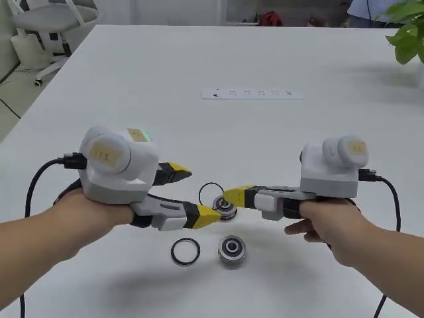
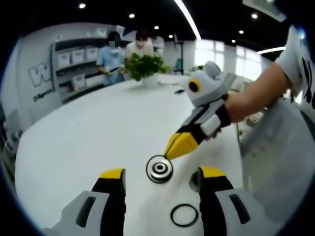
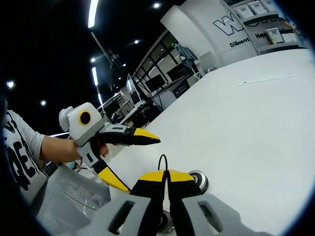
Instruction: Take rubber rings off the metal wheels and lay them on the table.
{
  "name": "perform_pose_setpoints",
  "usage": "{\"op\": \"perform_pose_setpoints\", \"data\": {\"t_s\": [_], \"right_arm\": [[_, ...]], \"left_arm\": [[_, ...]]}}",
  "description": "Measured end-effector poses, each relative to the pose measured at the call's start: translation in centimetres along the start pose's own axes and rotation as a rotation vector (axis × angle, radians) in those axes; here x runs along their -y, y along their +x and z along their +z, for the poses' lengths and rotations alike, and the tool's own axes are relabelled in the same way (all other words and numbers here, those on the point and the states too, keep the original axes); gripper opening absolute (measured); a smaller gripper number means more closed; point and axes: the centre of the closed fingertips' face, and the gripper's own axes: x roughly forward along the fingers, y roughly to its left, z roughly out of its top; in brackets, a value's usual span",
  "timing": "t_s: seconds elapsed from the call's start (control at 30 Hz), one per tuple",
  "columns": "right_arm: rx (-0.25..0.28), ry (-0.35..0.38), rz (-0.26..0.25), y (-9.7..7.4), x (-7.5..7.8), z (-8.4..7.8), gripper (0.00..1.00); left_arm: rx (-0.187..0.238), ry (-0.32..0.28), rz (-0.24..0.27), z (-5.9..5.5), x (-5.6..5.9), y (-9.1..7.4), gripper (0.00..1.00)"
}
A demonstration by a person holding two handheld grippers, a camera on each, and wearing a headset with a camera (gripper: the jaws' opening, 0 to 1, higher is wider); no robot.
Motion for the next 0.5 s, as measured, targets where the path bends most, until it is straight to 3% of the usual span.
{"op": "perform_pose_setpoints", "data": {"t_s": [0.23, 0.5], "right_arm": [[0.000, -0.011, 0.021, 0.3, -0.8, 0.2, 0.00], [0.001, -0.012, 0.036, 0.5, -1.3, 0.2, 0.00]], "left_arm": [[0.003, 0.018, 0.007, -0.2, 0.1, -1.3, 0.66], [0.004, -0.002, 0.026, -0.8, -0.2, -2.9, 0.70]]}}
